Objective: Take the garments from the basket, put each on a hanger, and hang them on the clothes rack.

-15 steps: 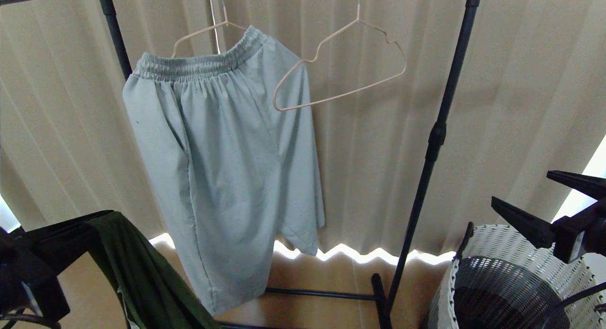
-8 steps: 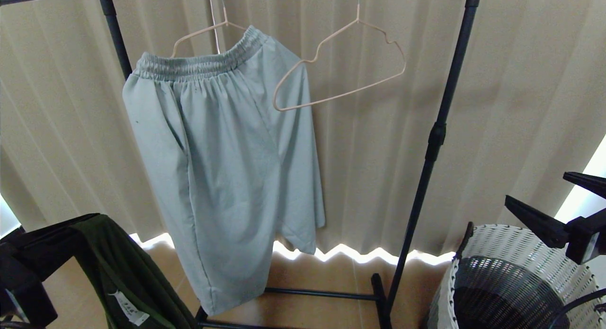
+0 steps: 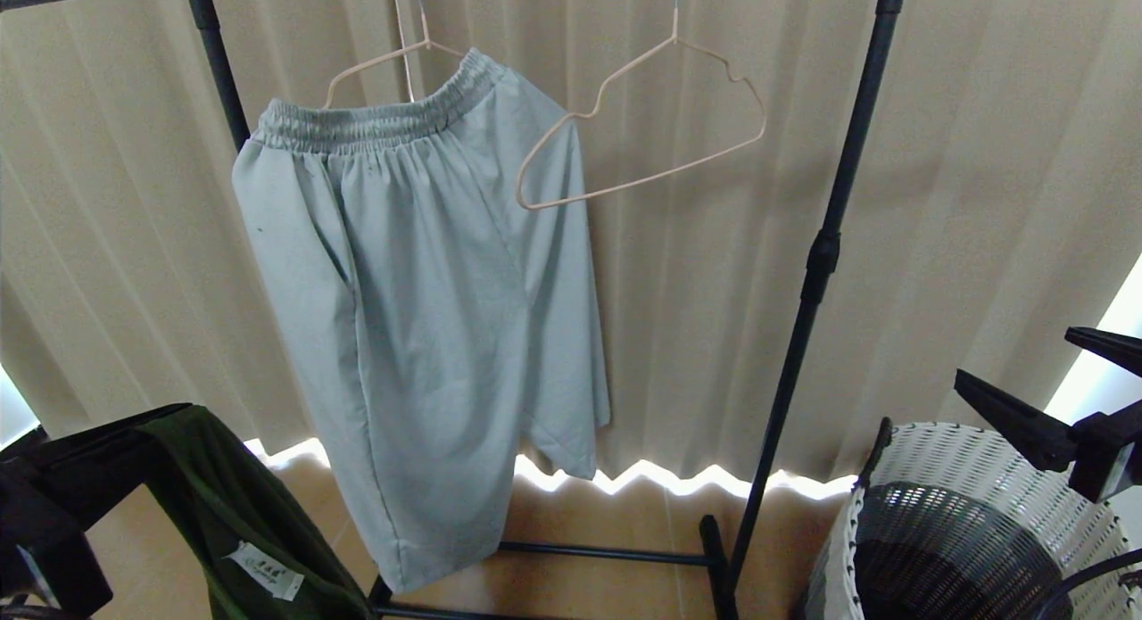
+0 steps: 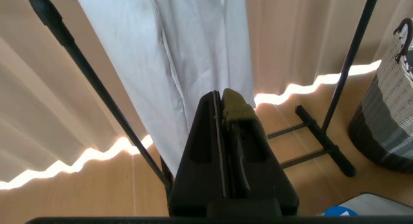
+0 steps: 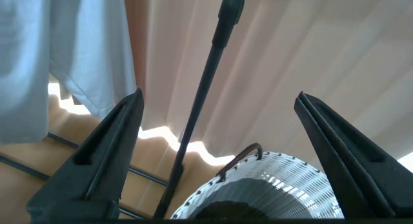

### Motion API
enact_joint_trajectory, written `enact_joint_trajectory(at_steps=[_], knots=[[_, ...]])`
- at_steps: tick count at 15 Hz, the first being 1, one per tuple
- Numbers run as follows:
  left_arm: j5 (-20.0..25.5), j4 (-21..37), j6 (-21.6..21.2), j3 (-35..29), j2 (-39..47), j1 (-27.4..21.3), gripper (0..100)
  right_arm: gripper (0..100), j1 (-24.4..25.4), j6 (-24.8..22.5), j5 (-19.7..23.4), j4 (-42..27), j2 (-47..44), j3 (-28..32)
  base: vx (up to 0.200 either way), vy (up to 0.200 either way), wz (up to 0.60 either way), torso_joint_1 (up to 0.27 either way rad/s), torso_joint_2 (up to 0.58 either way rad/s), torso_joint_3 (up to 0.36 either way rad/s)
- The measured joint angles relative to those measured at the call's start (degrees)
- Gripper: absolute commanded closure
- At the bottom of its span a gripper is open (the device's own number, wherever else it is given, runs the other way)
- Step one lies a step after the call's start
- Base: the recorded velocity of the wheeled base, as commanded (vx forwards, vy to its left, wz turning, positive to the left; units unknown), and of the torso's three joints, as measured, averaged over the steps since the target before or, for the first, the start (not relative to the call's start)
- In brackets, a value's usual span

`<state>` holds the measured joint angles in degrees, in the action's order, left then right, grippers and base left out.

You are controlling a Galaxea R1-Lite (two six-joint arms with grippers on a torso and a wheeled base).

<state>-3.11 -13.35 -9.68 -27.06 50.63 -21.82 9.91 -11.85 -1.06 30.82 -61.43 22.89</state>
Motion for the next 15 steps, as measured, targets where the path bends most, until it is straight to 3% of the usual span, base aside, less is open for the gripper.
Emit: enact_joint_trajectory(at_steps=[5, 8, 15], knots=[[0.0, 0.1, 0.2, 0.5, 1.2, 0.7, 100, 0, 0.0, 0.0, 0.0, 0.0, 0.7, -0.1, 0.0, 0.0, 0.0, 0.003, -0.03, -0.024], [0.0, -0.1, 0.1, 0.9, 1.4, 2.7, 100, 0, 0.0, 0.0, 0.0, 0.1, 1.3, 0.0, 0.0, 0.0, 0.0, 0.053, -0.24, -0.281], [0.0, -1.2, -0.4, 3.9, 1.4, 4.7, 100, 0, 0.0, 0.0, -0.1, -0.1, 1.6, -0.4, 0.0, 0.0, 0.0, 0.125, -0.5, -0.318]])
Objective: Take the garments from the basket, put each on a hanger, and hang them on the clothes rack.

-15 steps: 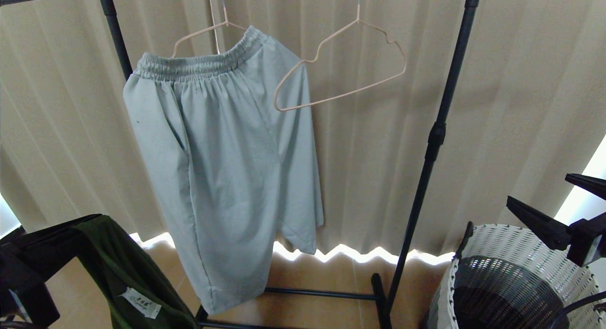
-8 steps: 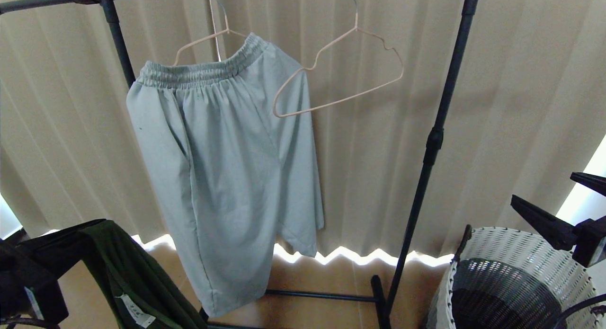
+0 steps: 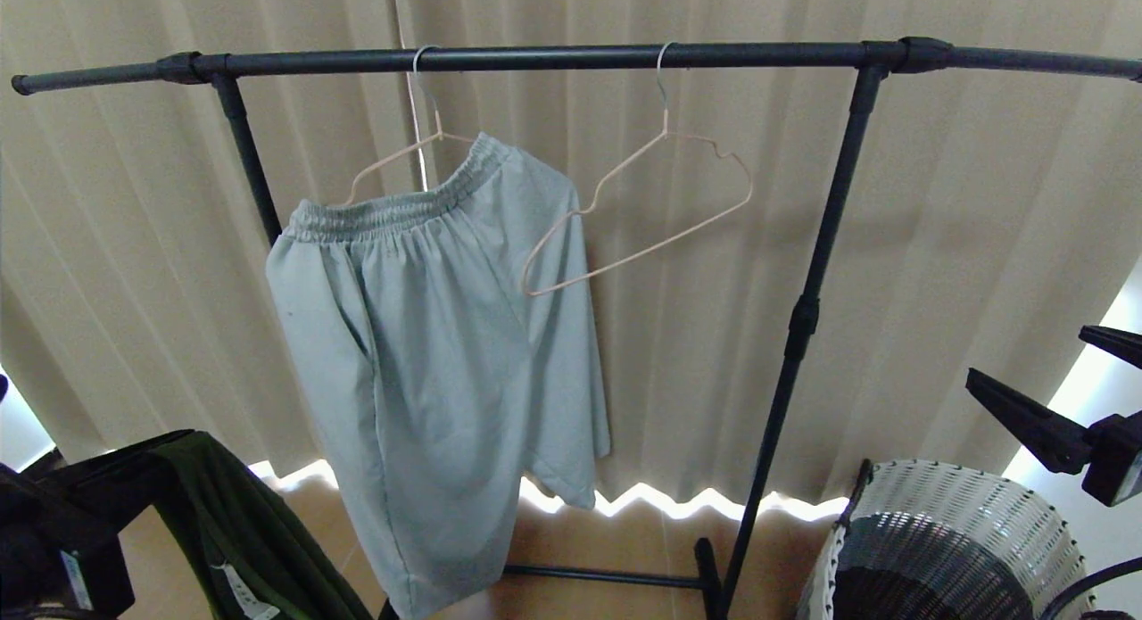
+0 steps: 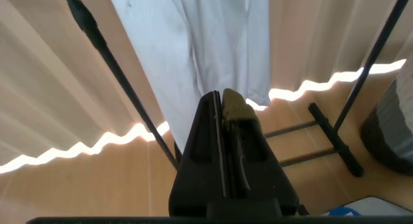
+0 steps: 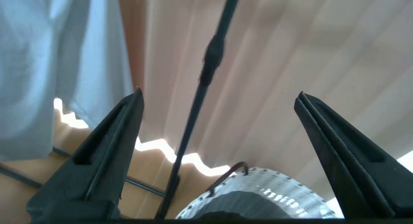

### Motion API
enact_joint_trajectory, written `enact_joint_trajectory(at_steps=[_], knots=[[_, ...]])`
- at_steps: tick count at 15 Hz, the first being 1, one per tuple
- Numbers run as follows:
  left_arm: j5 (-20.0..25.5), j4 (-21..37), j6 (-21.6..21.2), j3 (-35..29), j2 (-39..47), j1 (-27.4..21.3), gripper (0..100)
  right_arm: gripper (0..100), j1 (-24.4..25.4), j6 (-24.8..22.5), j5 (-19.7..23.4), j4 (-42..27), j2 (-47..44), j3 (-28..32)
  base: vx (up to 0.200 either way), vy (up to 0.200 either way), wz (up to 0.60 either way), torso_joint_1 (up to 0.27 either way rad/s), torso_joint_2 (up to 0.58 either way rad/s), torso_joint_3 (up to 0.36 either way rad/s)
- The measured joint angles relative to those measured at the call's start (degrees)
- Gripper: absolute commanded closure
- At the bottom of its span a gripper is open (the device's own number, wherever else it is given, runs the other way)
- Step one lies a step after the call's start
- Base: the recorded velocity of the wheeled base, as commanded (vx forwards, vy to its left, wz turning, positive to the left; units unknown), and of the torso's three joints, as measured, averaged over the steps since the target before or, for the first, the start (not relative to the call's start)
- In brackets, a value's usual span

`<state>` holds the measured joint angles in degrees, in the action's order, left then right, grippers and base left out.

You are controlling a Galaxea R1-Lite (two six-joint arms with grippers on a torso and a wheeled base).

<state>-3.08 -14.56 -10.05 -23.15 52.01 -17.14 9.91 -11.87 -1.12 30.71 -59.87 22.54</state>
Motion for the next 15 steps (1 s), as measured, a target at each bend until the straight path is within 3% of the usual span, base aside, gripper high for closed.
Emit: enact_joint_trajectory(at_steps=[15], knots=[[0.0, -0.4, 0.0, 1.7, -1.3, -0.3, 100, 0, 0.0, -0.1, -0.2, -0.6, 0.0, -0.6, 0.0, 0.0, 0.0, 0.186, -0.46, -0.274]])
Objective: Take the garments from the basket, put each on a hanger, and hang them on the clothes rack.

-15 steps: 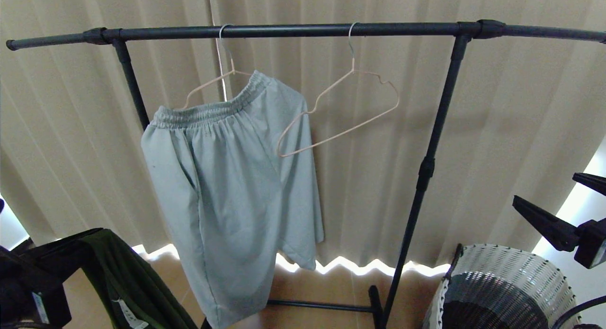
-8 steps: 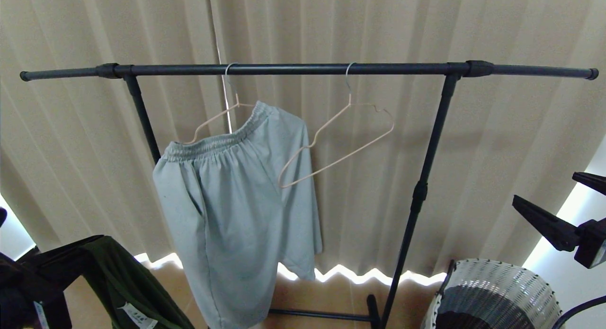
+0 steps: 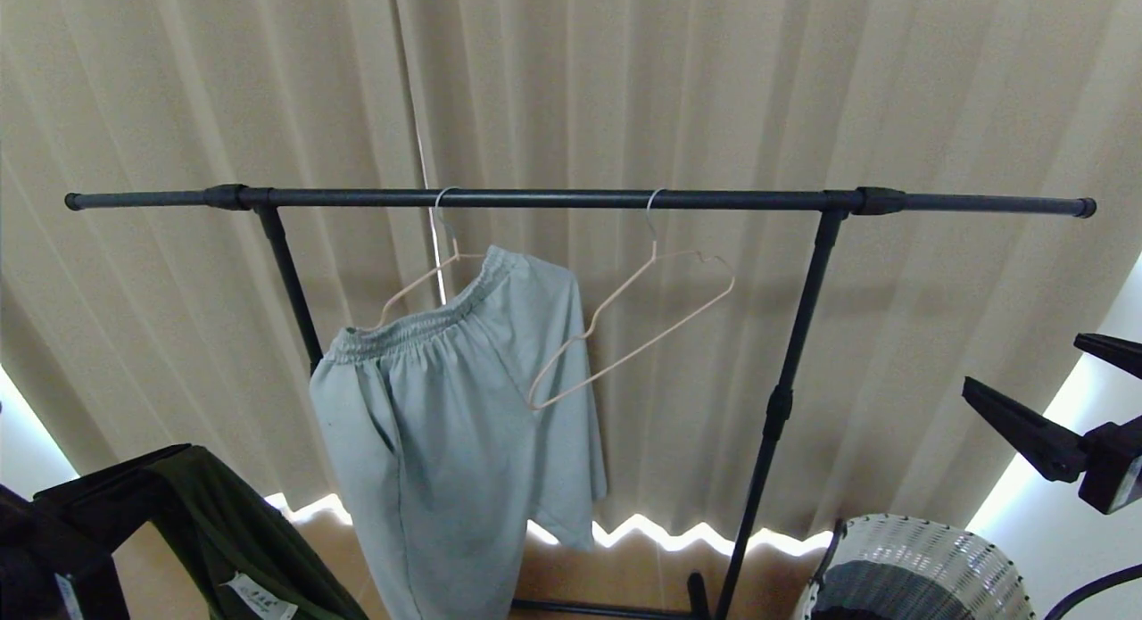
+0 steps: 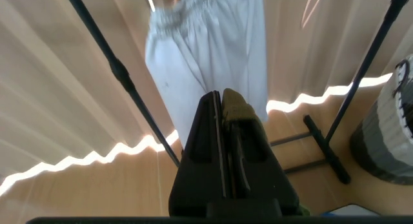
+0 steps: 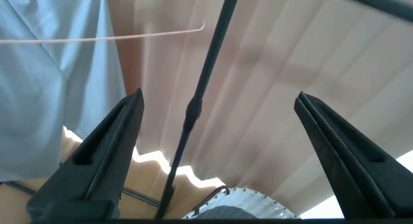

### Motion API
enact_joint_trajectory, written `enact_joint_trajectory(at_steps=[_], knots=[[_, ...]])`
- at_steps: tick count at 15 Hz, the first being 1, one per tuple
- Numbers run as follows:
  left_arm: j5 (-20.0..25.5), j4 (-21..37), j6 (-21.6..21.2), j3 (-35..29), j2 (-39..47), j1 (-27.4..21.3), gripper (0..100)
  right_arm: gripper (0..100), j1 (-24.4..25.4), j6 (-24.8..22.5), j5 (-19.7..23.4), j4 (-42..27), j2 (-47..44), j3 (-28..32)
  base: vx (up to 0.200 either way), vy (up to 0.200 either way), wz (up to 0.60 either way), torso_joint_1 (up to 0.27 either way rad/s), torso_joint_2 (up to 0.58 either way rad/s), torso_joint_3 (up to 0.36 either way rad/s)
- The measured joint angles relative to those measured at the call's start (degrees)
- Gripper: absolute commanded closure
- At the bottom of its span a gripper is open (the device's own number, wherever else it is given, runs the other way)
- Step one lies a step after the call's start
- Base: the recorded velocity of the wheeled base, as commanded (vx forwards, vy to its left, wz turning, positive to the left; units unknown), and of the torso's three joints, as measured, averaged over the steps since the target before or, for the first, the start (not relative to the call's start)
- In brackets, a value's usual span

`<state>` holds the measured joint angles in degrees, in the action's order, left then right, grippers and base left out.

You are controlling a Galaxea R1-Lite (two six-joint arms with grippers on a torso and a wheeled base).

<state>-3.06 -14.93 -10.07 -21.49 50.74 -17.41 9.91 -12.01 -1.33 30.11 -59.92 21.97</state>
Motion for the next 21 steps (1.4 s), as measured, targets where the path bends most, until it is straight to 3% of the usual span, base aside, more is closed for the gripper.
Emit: enact_joint_trajectory(at_steps=[7, 13, 21], knots=[[0.0, 0.0, -0.1, -0.4, 0.3, 0.0, 100, 0, 0.0, 0.0, 0.0, 0.1, 0.3, -0.4, 0.0, 0.0, 0.0, 0.007, -0.02, -0.009], [-0.1, 0.0, -0.4, -0.5, 0.9, 0.1, 100, 0, 0.0, 0.0, 0.0, 0.4, 0.6, -0.7, 0.2, 0.0, 0.0, 0.001, 0.0, 0.003], [-0.1, -1.7, -0.4, 0.4, 0.9, -0.1, 100, 0, 0.0, 0.0, 0.2, -0.1, 1.2, -0.8, 0.0, 0.0, 0.0, 0.0, 0.0, 0.0]])
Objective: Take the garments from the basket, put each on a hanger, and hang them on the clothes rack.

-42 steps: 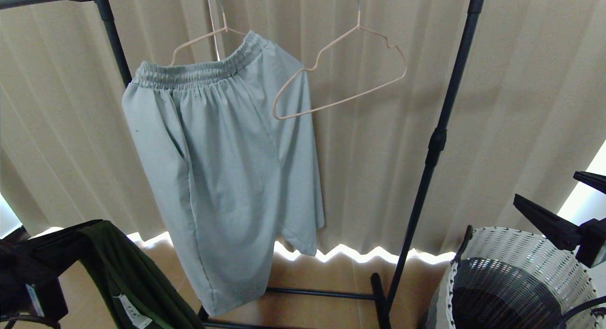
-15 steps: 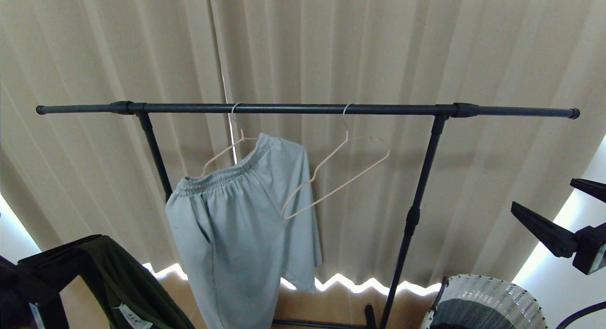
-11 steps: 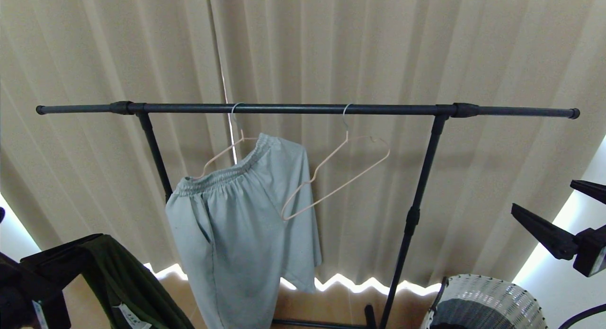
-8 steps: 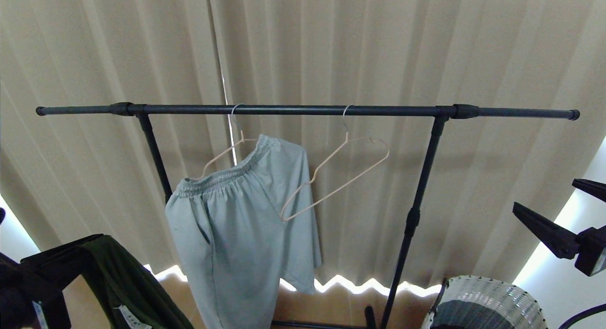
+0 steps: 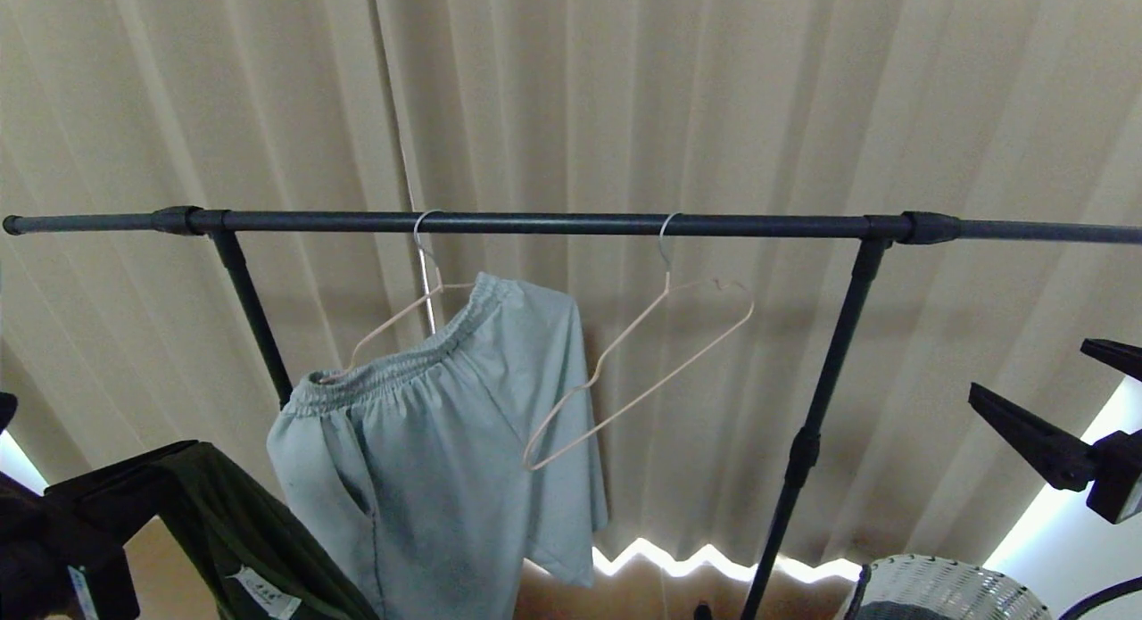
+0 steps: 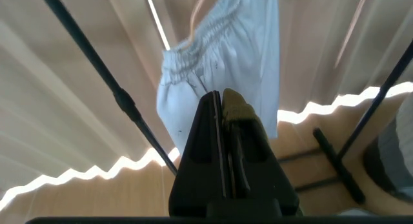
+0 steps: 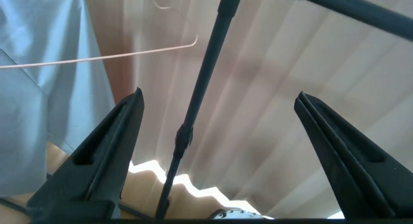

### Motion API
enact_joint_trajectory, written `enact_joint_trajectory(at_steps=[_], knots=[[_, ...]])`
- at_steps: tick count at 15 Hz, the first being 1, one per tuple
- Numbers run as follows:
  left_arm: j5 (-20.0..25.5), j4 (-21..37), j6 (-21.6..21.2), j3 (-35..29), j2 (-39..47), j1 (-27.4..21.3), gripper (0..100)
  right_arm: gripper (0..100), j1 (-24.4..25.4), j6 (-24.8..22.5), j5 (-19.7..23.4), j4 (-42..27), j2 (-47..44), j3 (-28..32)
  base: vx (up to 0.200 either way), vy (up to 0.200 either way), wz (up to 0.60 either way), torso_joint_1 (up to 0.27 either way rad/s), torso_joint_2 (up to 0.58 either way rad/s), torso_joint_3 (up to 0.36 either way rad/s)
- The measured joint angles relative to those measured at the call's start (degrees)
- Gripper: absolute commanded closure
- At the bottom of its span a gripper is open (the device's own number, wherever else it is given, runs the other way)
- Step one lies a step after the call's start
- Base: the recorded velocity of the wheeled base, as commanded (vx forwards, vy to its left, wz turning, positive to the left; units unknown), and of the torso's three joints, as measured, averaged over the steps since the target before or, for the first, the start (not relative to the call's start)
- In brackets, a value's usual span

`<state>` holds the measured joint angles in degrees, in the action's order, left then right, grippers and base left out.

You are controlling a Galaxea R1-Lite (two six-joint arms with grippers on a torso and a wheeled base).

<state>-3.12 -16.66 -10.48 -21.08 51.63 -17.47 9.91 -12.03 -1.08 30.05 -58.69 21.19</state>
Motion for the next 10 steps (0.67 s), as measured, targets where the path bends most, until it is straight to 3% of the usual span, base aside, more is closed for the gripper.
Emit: enact_joint_trajectory(at_steps=[3, 10], knots=[[0.0, 0.0, 0.0, -0.4, 0.0, 0.1, 100, 0, 0.0, 0.0, 0.0, 0.0, 0.1, 0.0, 0.0, 0.0, 0.0, 0.0, 0.0, 0.0], [0.0, 0.0, 0.0, -0.6, 0.0, 0.1, 100, 0, 0.0, -0.1, 0.0, -0.1, 0.1, 0.0, 0.0, 0.2, 0.0, 0.0, 0.0, 0.002]])
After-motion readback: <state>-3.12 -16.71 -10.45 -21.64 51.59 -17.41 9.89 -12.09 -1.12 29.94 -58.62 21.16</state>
